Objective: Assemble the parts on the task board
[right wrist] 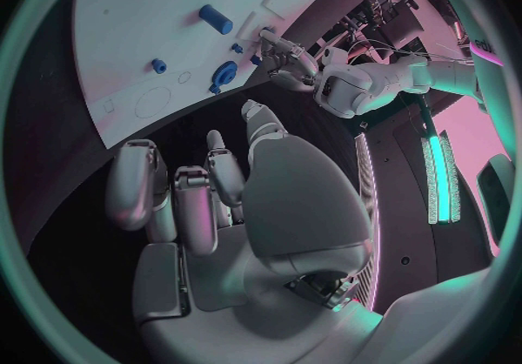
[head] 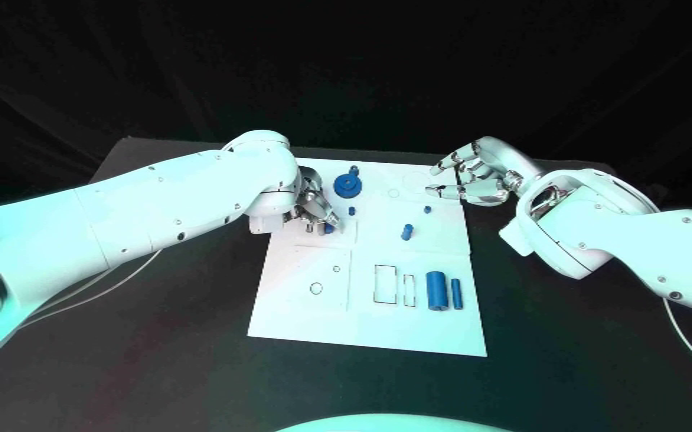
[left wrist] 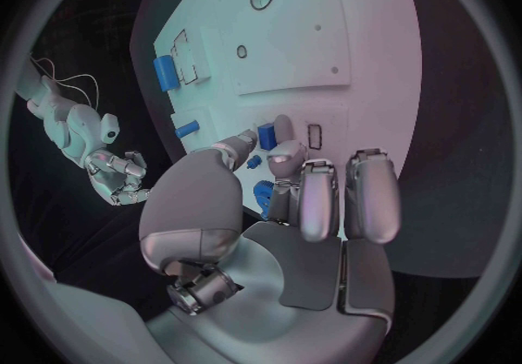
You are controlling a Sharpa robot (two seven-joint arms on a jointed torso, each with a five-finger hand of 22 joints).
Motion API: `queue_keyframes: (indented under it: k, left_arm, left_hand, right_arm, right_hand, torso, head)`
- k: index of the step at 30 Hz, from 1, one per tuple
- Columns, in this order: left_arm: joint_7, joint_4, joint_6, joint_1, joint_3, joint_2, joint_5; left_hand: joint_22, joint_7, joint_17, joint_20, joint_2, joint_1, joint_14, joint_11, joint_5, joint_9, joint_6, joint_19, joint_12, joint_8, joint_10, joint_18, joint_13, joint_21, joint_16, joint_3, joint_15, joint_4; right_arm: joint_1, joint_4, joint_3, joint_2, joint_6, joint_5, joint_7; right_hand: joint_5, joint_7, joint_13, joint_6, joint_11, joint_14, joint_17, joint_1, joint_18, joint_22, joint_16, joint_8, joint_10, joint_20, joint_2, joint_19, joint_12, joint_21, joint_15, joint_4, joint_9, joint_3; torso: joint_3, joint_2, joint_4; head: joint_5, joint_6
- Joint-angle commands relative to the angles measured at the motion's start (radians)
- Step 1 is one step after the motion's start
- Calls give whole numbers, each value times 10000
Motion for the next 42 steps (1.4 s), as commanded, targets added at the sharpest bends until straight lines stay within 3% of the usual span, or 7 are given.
queue_keyframes:
  k: [1,20,27,29,32,36,42]
  left_arm:
    - [-113,128,-127,2,27,-77,-12]
    - [-158,688,-330,164,336,-465,-149]
    - [-132,662,-18,690,458,-745,-151]
    - [-24,442,-132,927,470,-793,-131]
    - [159,87,-435,1129,477,-777,-92]
    - [369,-450,-794,1263,479,-651,-127]
    - [503,-1202,-662,1324,451,-360,-390]
  left_hand:
    - [18,-22,1191,26,0,-70,652,-2,-11,-17,96,38,78,-48,69,-167,25,33,-67,-341,-38,120]
    - [7,-41,1196,11,151,276,654,-19,-6,-35,127,34,63,-91,57,-163,27,17,-74,-1016,-54,352]
    - [-454,81,1177,35,148,1036,646,81,-5,-88,-138,-162,-950,-256,-547,-73,-961,-265,-106,-1259,17,245]
    - [-699,218,1165,78,165,1279,639,191,-10,-209,-438,-273,-1857,-481,-1107,-30,-1829,-423,-123,-1303,98,263]
    - [-791,409,1168,166,68,1386,639,349,-12,-454,-830,-315,-2228,-839,-1345,-19,-2188,-493,-124,-1484,221,363]
    - [-774,469,1178,245,81,1515,643,409,-9,-634,-824,-301,-2193,-978,-1316,-17,-2194,-495,-116,-1721,284,493]
    - [-718,471,1184,278,102,1617,644,416,-9,-778,-726,-268,-2092,-1041,-1241,-23,-2149,-468,-112,-1991,296,663]
  right_arm:
    - [-8,-21,-1,-2,74,-42,12]
    - [-10,-77,-1,-32,29,-42,15]
    - [-11,-104,-1,-57,-8,-42,18]
    - [-11,-106,-1,-61,-26,-42,20]
    - [-11,-111,-2,-59,-39,-42,23]
    - [-11,-112,-2,-44,-43,-42,28]
    - [-11,-119,-2,-23,-36,-42,34]
  right_hand:
    - [67,-5,-12,46,-47,765,1518,-22,66,-19,-43,63,-42,-38,41,-38,-24,-63,-82,22,-17,-65]
    - [73,-4,-18,43,-46,757,1488,-26,73,-44,-59,63,-47,-38,37,-54,-30,-93,-82,26,-19,-71]
    - [73,-4,-18,43,-46,757,1488,-26,73,-44,-59,63,-47,-38,37,-54,-30,-93,-82,26,-19,-71]
    - [75,-4,-19,42,-46,756,1484,-27,74,-45,-61,64,-48,-38,37,-55,-31,-95,-82,28,-19,-72]
    - [83,-4,-25,39,-45,749,1458,-32,75,-51,-75,65,-53,-38,35,-60,-36,-106,-81,34,-21,-77]
    - [83,-4,-25,39,-45,749,1458,-32,75,-51,-75,65,-53,-38,35,-60,-36,-106,-81,34,-21,-77]
    - [83,-4,-25,39,-45,749,1458,-32,75,-51,-75,65,-53,-38,35,-60,-36,-106,-81,34,-21,-77]
  torso:
    - [3,-8,11]
    - [-5,11,-12]
    - [11,6,22]
    - [17,1,29]
    - [12,-8,43]
    - [2,4,47]
    - [-1,12,37]
  head:
    - [8,32]
    - [51,164]
    - [108,254]
    - [114,273]
    - [137,288]
    - [167,313]
    - [205,308]
